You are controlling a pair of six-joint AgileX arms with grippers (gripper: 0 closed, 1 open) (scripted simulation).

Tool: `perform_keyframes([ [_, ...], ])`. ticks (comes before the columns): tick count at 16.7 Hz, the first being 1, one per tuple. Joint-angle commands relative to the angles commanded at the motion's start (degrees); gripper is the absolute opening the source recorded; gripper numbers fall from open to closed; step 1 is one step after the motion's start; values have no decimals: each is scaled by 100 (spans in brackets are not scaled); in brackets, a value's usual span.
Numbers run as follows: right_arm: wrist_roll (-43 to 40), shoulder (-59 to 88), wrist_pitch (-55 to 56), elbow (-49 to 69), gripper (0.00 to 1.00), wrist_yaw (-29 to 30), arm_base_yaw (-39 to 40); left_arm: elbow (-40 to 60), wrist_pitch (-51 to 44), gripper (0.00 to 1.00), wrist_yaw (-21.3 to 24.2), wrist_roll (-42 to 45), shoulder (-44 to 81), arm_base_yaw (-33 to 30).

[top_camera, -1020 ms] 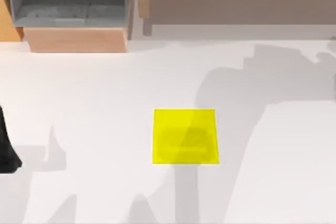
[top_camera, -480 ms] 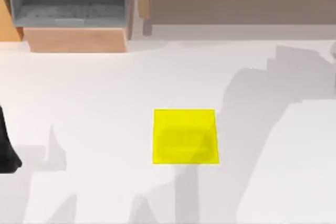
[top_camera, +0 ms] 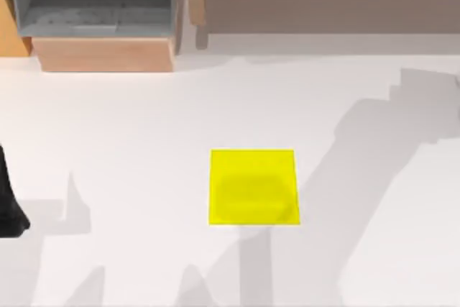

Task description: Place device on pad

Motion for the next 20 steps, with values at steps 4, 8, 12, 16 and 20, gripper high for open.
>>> perform_keyframes([
  [4, 0, 0, 0, 0, 77, 0, 0, 0, 0, 100, 0, 0, 0, 0],
  [8, 0, 0, 0, 0, 47, 0, 0, 0, 0, 100, 0, 0, 0, 0],
  [12, 0, 0, 0, 0, 17, 0, 0, 0, 0, 100, 0, 0, 0, 0],
  [16, 0, 0, 0, 0, 0, 0, 0, 0, 0, 100, 0, 0, 0, 0],
  [20, 0, 0, 0, 0, 0, 0, 0, 0, 0, 100, 0, 0, 0, 0],
])
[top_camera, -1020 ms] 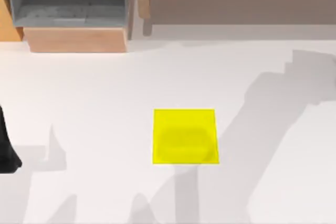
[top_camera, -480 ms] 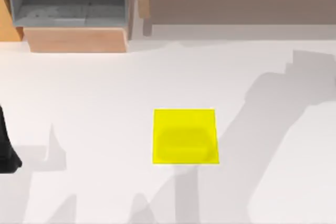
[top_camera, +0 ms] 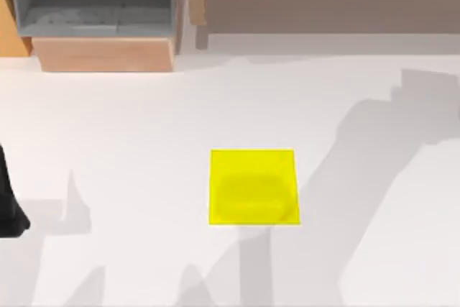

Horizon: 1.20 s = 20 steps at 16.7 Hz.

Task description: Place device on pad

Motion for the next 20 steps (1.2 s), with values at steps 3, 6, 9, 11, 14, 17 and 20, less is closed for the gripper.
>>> perform_keyframes([
  [3, -50, -213, -103, 26, 0, 77, -1, 0, 0, 100, 0, 0, 0, 0],
  [6, -47, -216, -334, 244, 0, 77, -5, 0, 0, 100, 0, 0, 0, 0],
  [9, -47, -299, -1043, 822, 0, 71, -10, 0, 0, 100, 0, 0, 0, 0],
  [11, -51, -391, -1598, 1257, 0, 71, -14, 0, 0, 100, 0, 0, 0, 0],
  [14, -62, -507, -2114, 1728, 0, 73, -15, 0, 0, 100, 0, 0, 0, 0],
  [17, -66, -523, -2169, 1782, 0, 73, -13, 0, 0, 100, 0, 0, 0, 0],
  [20, -109, -506, -2160, 1784, 0, 69, 10, 0, 0, 100, 0, 0, 0, 0],
])
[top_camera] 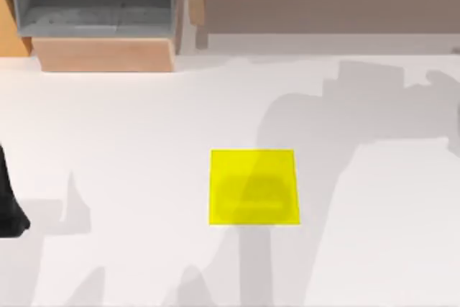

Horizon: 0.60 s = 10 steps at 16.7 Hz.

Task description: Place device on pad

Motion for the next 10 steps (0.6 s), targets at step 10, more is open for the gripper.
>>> perform_keyframes([
  [10, -3720, 74, -105, 334, 0, -32, 1206, 0, 0, 100, 0, 0, 0, 0],
])
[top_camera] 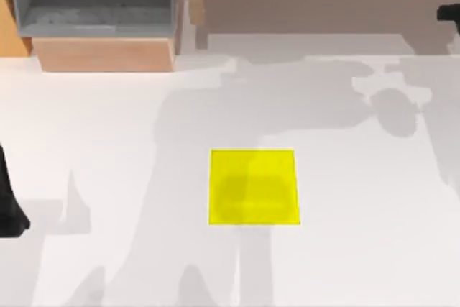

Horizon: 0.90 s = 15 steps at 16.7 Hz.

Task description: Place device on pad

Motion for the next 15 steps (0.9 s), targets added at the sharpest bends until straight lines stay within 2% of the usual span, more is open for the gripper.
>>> perform_keyframes([
  [3, -2217, 153, 3, -90, 0, -40, 653, 0, 0, 100, 0, 0, 0, 0],
  [11, -9002, 505, 63, -483, 0, -229, 2553, 0, 0, 100, 0, 0, 0, 0],
  [15, -11557, 365, 244, -638, 0, -252, 3363, 0, 0, 100, 0, 0, 0, 0],
])
